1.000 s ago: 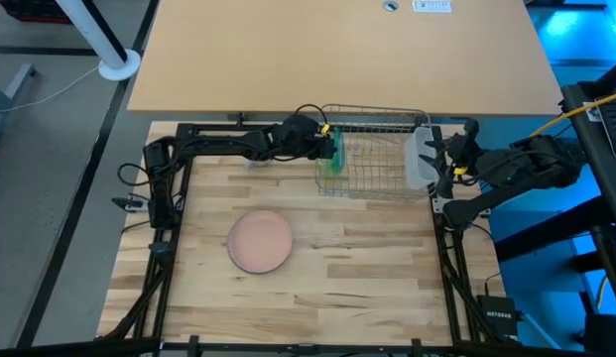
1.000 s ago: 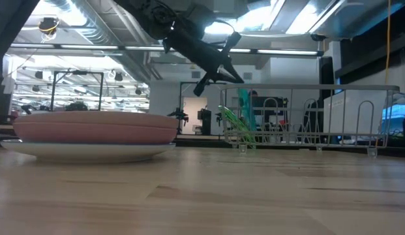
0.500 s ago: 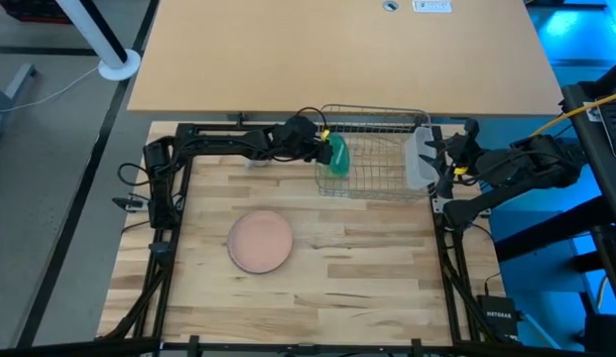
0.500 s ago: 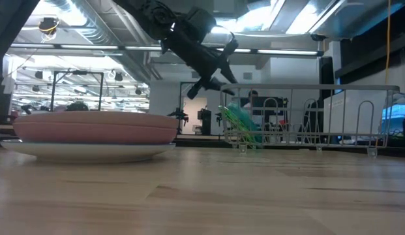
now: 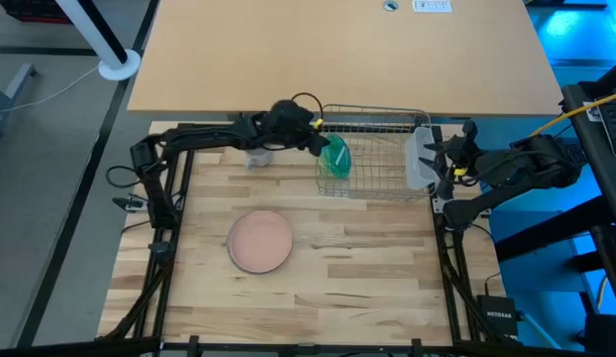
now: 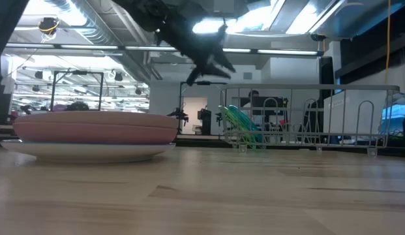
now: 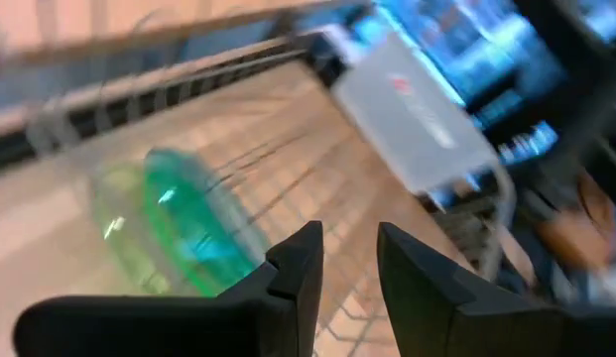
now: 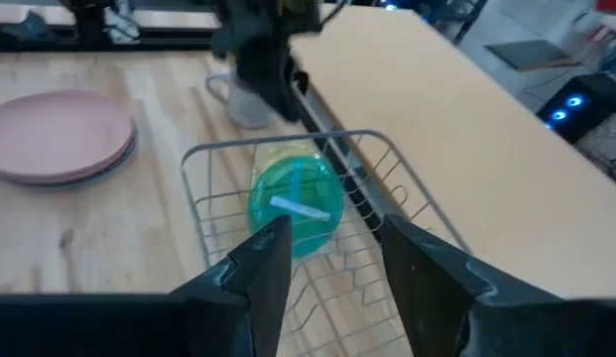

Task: Sort dishes
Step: Put the light pink plate into the dish rack

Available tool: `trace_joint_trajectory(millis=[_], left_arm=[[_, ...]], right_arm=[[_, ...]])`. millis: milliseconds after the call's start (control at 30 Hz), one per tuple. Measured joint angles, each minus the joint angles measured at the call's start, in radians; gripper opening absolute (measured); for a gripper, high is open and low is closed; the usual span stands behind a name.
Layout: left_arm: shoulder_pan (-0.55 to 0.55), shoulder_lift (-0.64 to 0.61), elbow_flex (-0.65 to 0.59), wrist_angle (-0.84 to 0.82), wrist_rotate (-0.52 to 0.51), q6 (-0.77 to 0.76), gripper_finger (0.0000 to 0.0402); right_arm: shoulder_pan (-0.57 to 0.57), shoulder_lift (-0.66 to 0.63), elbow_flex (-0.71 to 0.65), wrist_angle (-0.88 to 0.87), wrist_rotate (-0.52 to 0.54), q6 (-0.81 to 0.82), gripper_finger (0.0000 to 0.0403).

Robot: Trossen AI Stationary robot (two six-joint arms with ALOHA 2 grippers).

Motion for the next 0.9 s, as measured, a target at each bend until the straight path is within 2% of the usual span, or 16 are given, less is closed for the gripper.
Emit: trace_joint_trajectory(millis=[167, 233, 300, 400, 500, 667, 733, 900], left_arm=[[-0.022, -0.111, 0.001, -0.100, 0.226, 0.209, 0.0080], [-0.066, -0.150, 0.002, -0.209, 0.302, 0.274, 0.0076], [-0.126, -0.180, 0.002, -0.349, 0.323, 0.303, 0.0073], [-0.226, -0.209, 0.002, -0.541, 0.324, 0.310, 0.0069], [-0.332, -0.215, 0.001, -0.680, 0.322, 0.250, 0.0068], [-0.496, -0.205, 0.000, -0.764, 0.318, 0.133, 0.0068], [-0.552, -0.205, -0.008, -0.757, 0.268, 0.090, 0.0070], [-0.654, -0.205, -0.008, -0.765, 0.032, -0.018, 0.0095]], right_arm=[[0.000, 0.000, 0.000, -0.029, -0.087, 0.051, 0.0163], [0.000, 0.001, -0.011, -0.031, -0.121, 0.082, 0.0163], [0.000, 0.001, -0.037, -0.023, -0.139, 0.099, 0.0163], [0.000, 0.002, -0.101, 0.000, -0.147, 0.110, 0.0163], [0.000, 0.002, -0.179, 0.044, -0.171, 0.123, 0.0163], [0.000, 0.024, -0.308, 0.211, -0.280, 0.127, 0.0163], [0.000, 0.046, -0.349, 0.277, -0.333, 0.127, 0.0163], [0.000, 0.107, -0.404, 0.406, -0.430, 0.128, 0.0163]])
